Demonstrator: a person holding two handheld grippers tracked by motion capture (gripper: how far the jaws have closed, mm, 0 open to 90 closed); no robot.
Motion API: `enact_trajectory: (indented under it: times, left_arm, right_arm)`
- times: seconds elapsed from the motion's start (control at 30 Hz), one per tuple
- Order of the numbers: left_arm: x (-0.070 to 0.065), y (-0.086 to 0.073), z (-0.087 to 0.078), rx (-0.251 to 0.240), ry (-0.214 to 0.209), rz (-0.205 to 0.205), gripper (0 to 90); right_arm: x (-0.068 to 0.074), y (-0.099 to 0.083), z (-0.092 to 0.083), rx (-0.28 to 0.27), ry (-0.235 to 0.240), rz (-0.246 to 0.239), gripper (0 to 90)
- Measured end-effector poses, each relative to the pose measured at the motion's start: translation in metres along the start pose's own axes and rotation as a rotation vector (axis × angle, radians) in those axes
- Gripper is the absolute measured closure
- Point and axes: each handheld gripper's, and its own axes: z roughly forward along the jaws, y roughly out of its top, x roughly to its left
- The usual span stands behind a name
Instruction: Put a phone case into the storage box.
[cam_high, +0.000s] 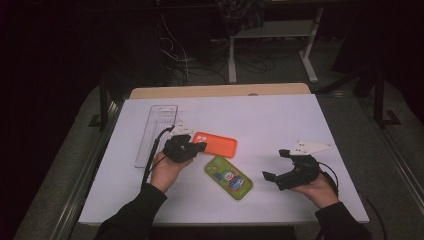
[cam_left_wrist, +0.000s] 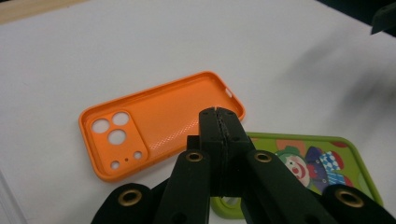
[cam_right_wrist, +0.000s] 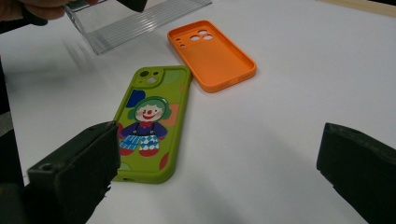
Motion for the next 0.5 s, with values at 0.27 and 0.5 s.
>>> enact_trajectory:
  times: [0.27,0.5]
  left_arm:
    - [-0.007,-0.004,0.019,0.049,0.03,-0.026,89.7]
    - [-0.007,-0.009,0.033,0.099,0.055,0.002,89.7]
  right_arm:
    - [0.0,0.0,0.0,0.001,0.001,0.001,0.0]
    - [0.0,0.0,-0.001,0.003,0.003,0.001,0.0]
